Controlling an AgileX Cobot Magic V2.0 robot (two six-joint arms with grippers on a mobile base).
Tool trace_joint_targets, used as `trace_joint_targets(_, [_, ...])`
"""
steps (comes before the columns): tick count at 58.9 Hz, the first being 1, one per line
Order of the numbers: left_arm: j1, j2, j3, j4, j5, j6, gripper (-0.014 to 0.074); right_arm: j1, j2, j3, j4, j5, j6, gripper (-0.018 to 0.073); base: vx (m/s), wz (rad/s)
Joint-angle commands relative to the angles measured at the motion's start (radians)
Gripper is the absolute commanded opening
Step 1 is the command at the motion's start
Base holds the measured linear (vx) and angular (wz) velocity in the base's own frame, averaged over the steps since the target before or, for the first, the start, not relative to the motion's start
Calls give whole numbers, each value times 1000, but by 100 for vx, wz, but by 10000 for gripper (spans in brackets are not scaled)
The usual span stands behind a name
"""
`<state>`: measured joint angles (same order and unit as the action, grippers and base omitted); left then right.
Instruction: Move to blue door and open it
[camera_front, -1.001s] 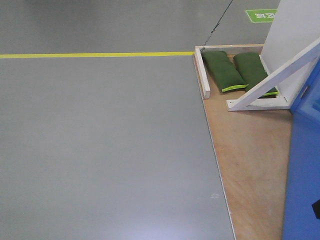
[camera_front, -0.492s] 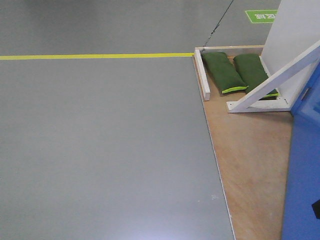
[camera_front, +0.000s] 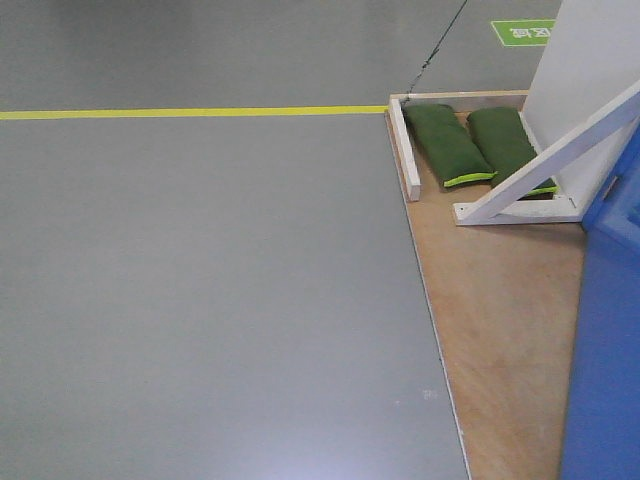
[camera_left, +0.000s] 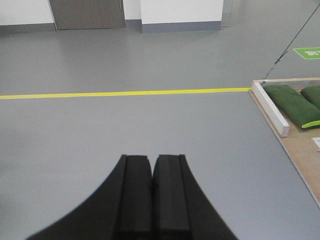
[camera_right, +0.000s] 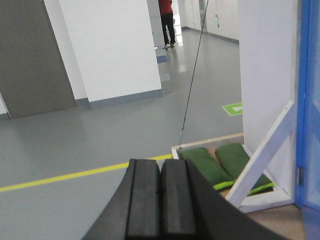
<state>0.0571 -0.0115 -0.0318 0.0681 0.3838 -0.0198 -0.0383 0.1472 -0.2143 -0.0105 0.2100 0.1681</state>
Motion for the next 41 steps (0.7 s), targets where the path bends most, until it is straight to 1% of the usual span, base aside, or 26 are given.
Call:
trace_joint_targets(1, [-6,-14,-30,-2,-81,-7,73,-3,121,-165,45,-100,-10,8,0,0])
trace_joint_targets(5, [-6,-14,-30,-2,-81,-7,73,-2,207,-257,116,-112,-10,8,0,0])
trace_joint_targets(12, [-6,-14,-30,-2,-81,-7,73,-2,326,-356,213,-164,-10,8,0,0])
trace_joint_targets(17, [-6,-14,-30,-2,-81,-7,73,-9,392,-386,242,-221,-10,8,0,0])
trace_joint_targets(22, [-6,-14,-30,-2,-81,-7,73,-46,460,-411,248,-253,-10,8,0,0])
trace_joint_targets(25, [-6,-14,-30,-2,-81,-7,73,-96,497,-435,248,-253,-10,8,0,0])
trace_joint_targets(29, [-6,-14,-30,-2,-81,-7,73,-206,542,-483,256,-254,-10,8,0,0])
trace_joint_targets(31, [-6,-14,-30,-2,-81,-7,73,-271,560,-511,284,-259,-10,8,0,0])
trace_joint_targets(36, [-6,-14,-30,-2,-81,-7,73,-457,601,-576,395,-293,-10,8,0,0])
trace_joint_targets(38, [-6,-14,-30,-2,-81,-7,73,-514,613,-604,447,-306,-10,8,0,0])
trace_joint_targets(41, [-6,-14,-30,-2,-81,-7,73,-623,634,-649,542,-320,-10,8,0,0])
